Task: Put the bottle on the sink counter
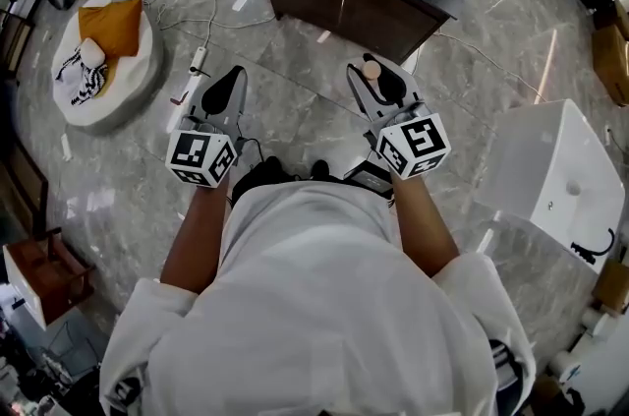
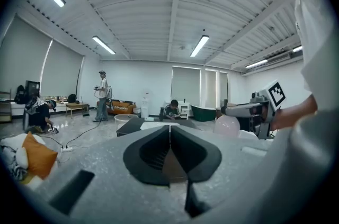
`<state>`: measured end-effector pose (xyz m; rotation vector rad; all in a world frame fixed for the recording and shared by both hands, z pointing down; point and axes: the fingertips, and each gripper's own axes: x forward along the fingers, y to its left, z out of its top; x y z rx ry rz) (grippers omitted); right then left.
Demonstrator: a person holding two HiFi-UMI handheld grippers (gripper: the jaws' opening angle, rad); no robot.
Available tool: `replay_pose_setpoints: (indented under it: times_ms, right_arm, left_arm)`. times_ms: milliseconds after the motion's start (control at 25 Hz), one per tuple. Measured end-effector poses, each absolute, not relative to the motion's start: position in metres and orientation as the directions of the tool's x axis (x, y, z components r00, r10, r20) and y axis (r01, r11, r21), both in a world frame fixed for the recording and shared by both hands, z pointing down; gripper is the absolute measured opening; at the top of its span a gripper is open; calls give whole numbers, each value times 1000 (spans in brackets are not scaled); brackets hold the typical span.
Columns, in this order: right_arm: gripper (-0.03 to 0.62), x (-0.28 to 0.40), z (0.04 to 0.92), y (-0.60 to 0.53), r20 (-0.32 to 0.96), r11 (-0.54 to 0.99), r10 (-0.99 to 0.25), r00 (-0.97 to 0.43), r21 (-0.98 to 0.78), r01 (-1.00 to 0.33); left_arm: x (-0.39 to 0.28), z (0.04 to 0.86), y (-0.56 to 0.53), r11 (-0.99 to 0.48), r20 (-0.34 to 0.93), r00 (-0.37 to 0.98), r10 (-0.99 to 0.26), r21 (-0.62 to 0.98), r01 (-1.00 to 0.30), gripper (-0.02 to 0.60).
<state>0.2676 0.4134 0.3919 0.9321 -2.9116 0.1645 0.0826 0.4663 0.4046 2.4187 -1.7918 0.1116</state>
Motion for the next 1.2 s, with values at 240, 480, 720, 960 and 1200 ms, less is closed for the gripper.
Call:
replay_pose_setpoints:
  times_ms: [240, 480, 720, 960, 1200]
  right_arm:
    - [137, 274, 401, 404, 100, 801, -579, -809, -114, -588]
    - [137, 250, 416, 401, 137, 813, -551, -823, -138, -566]
    - [137, 217, 420, 367, 199, 816, -544, -815, -99, -569]
    - [137, 175, 419, 313, 220, 817, -545, -809, -79, -571]
    - [137, 139, 406, 253, 222, 808, -564, -796, -49, -587]
  left_arm:
    - [81, 411, 471, -291, 152, 298, -942, 69, -954, 18]
    - [59, 428, 468, -292, 151, 310, -939, 132, -947, 18]
    - [34, 437, 420, -322, 116, 347, -931, 189, -928, 18]
    - [3, 436, 356, -380, 83, 402, -912, 200, -903, 18]
    - [-47, 425, 289, -403, 51, 420, -906, 202, -893, 18]
